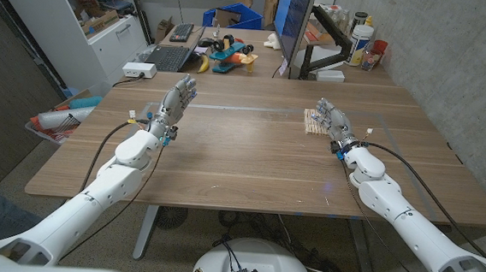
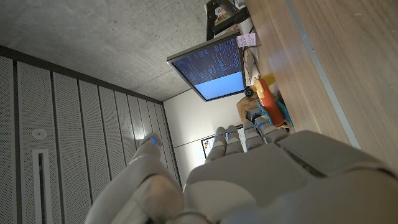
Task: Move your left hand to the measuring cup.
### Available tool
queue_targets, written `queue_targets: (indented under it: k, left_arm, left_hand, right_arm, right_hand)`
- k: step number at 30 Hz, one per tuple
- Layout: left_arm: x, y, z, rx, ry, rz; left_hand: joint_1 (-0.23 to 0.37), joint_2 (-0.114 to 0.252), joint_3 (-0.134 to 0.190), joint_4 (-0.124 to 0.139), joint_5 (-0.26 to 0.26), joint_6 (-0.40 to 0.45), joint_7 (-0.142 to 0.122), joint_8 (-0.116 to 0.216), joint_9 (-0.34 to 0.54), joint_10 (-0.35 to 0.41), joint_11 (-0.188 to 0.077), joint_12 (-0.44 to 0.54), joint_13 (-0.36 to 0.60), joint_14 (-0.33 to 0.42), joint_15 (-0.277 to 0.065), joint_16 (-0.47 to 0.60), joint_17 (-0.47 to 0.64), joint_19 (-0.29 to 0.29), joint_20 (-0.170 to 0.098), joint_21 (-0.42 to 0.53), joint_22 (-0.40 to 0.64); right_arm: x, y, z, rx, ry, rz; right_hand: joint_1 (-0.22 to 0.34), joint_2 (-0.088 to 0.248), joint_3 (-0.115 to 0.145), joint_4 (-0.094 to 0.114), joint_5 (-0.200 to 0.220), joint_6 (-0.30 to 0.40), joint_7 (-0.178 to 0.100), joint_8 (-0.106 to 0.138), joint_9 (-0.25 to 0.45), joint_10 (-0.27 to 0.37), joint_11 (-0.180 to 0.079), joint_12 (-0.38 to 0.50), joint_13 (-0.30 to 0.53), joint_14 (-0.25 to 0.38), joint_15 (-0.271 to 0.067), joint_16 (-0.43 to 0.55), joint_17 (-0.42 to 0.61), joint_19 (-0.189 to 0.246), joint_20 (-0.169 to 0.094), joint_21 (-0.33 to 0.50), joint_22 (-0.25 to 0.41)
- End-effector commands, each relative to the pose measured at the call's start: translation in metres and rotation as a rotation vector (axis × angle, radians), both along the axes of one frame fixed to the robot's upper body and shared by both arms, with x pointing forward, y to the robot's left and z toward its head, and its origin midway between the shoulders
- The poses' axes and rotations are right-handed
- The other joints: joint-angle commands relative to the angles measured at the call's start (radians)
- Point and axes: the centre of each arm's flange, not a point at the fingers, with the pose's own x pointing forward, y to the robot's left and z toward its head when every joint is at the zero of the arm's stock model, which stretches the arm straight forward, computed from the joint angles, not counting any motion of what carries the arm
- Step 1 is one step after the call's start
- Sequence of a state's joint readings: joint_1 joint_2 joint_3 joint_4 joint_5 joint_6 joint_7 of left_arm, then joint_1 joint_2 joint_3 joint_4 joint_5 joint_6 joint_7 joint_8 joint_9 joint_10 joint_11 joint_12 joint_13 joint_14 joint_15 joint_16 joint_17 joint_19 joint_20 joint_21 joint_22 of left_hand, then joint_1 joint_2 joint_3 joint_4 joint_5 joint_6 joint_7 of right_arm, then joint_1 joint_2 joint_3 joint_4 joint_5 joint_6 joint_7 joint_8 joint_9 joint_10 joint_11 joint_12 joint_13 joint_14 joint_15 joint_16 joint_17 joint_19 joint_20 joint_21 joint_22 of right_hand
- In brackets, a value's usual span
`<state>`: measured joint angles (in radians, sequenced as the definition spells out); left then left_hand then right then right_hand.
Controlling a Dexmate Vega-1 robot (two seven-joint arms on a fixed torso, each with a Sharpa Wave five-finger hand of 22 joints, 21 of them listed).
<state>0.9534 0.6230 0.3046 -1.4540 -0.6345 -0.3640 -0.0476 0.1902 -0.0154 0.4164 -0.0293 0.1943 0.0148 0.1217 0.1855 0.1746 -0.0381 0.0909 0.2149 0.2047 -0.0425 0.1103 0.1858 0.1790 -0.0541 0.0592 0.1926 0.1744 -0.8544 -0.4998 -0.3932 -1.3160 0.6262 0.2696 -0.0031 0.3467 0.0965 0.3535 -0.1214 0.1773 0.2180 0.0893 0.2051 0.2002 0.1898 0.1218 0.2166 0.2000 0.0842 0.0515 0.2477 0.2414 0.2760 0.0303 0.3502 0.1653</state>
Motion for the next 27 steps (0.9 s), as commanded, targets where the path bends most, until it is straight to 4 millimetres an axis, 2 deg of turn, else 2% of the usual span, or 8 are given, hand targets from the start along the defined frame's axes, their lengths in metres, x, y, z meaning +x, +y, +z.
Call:
queue_targets:
  k: [1,27]
  left_arm:
    - [-0.011,0.006,-0.004,0.001,-0.023,0.010]
    - [-0.037,0.018,-0.003,0.052,-0.078,0.080]
  left_hand:
    - [0.009,0.004,0.004,-0.006,-0.001,0.009,0.001,0.008,0.006,0.011,0.002,0.006,0.000,0.009,0.006,0.007,0.003,-0.003,0.008,0.004,0.004]
    - [0.045,0.023,0.019,-0.030,-0.003,0.027,-0.007,0.014,0.006,0.024,-0.003,0.011,0.000,0.018,0.008,0.008,0.002,-0.006,0.028,0.003,0.004]
  right_arm:
    - [0.002,0.002,0.001,-0.004,0.000,0.000]
    - [0.008,0.001,-0.002,-0.002,0.012,-0.001]
  right_hand:
    - [0.005,0.008,-0.002,0.001,0.006,0.013,0.001,0.001,-0.001,0.006,0.002,-0.001,0.003,0.008,0.001,-0.002,0.002,0.008,0.000,-0.005,0.003]
    - [0.004,0.011,-0.006,0.000,0.006,0.013,0.001,-0.001,-0.002,0.006,0.001,-0.003,0.003,0.009,0.002,-0.004,0.000,0.012,0.001,-0.014,0.003]
